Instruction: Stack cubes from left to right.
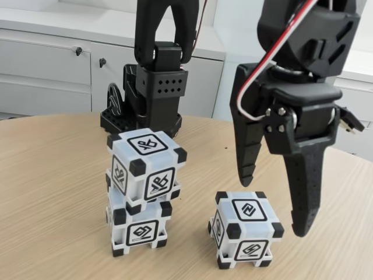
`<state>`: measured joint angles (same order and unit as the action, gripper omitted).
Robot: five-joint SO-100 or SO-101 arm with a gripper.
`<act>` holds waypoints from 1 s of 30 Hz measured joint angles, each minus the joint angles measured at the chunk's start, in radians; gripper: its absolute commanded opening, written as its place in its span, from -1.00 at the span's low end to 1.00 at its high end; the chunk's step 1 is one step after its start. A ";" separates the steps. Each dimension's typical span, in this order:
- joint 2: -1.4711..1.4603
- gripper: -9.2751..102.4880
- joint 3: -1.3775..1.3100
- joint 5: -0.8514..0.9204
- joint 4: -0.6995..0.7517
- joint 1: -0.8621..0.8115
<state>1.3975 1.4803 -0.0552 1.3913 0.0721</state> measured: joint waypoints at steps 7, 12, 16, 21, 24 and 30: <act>-0.080 -0.29 0.021 0.014 0.000 0.000; -0.115 -0.30 0.021 0.014 0.000 0.000; -0.118 -0.31 0.021 0.015 -0.003 0.000; -0.118 -0.32 0.021 0.012 -0.005 0.000; -0.118 -0.33 0.021 0.002 -0.005 0.000; -0.118 -0.33 0.023 0.000 -0.005 0.000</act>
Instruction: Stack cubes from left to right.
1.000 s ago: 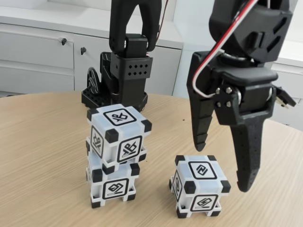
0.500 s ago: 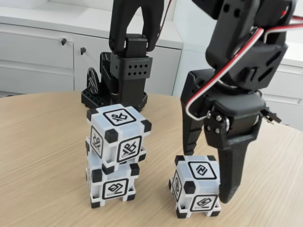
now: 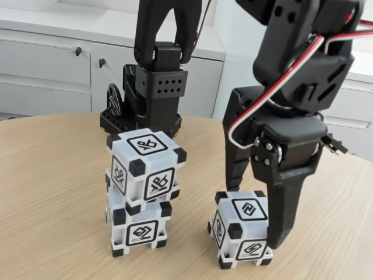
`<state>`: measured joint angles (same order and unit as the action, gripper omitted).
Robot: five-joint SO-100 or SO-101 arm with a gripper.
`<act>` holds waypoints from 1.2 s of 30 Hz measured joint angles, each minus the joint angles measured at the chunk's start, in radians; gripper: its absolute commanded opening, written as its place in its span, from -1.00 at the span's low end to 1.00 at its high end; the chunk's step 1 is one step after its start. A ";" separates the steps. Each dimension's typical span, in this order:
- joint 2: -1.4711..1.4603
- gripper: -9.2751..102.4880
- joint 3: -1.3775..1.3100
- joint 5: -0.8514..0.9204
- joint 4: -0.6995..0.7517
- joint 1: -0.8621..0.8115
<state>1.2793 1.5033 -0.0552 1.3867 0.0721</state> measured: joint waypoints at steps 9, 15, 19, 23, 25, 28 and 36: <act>-0.126 -0.41 0.000 -0.011 -0.009 -0.002; -0.124 -0.47 0.000 -0.018 -0.005 -0.002; -0.124 -0.50 0.000 -0.025 -0.005 -0.002; -0.124 -0.52 -0.002 -0.025 0.000 -0.002; -0.124 -0.52 -0.002 -0.025 0.000 -0.002; -0.124 -0.53 -0.002 -0.034 0.000 -0.002; 0.083 -0.53 0.002 -0.043 0.002 -0.002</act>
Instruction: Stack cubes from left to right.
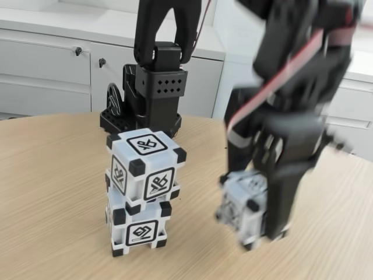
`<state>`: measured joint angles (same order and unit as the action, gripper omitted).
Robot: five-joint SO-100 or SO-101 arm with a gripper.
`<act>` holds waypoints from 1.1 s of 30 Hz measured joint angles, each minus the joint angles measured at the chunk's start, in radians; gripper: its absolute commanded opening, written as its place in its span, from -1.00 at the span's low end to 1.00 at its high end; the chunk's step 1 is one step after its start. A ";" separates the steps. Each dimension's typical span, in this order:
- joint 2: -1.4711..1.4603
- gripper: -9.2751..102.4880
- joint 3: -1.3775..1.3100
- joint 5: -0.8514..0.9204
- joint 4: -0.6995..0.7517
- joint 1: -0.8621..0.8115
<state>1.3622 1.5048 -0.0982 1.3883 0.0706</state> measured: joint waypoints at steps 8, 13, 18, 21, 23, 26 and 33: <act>0.357 -0.52 0.000 0.002 0.015 0.000; 0.525 -0.52 0.000 0.023 0.017 0.000; 0.670 -0.51 0.000 0.046 0.017 -0.061; 0.724 -0.50 0.000 0.078 0.017 -0.144; 0.729 -0.50 0.000 0.107 0.017 -0.193; 0.729 -0.50 0.002 0.152 0.014 -0.261; 0.729 -0.50 0.002 0.250 0.014 -0.379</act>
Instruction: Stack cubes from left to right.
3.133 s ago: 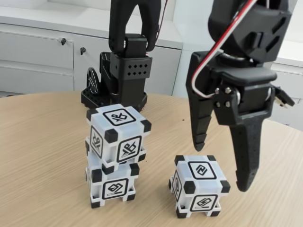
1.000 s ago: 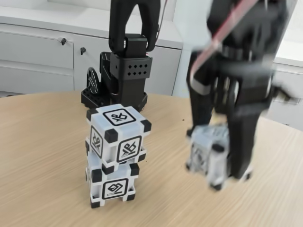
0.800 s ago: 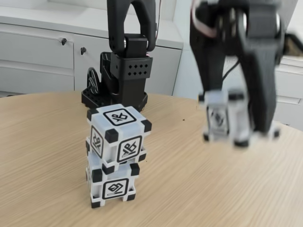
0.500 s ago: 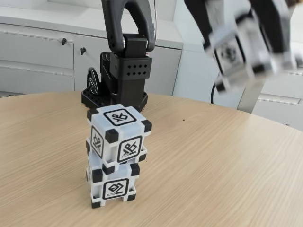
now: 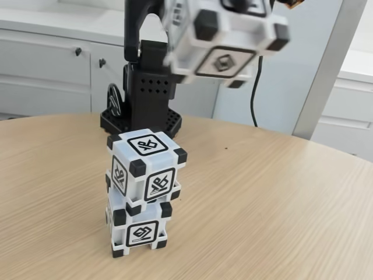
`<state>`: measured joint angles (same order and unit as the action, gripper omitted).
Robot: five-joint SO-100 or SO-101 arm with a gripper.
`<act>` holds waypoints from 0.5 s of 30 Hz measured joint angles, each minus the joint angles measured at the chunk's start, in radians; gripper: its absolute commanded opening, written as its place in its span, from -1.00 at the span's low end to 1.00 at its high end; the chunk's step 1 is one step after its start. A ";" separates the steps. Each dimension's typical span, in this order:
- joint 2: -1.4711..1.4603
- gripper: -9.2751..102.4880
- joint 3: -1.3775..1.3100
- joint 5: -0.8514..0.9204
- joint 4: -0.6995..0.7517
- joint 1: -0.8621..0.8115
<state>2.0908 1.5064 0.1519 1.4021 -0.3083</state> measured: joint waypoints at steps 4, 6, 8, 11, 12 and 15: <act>0.000 -0.50 0.000 0.031 0.000 -0.083; 0.000 -0.50 0.000 0.038 0.003 -0.118; 0.000 -0.50 0.005 0.048 0.026 -0.140; 0.002 -0.51 0.031 0.069 0.109 -0.149; 0.002 -0.51 0.048 0.078 0.147 -0.144; 0.009 -0.51 0.101 0.095 0.229 -0.135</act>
<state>2.1000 1.6076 0.2470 1.6306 -0.4433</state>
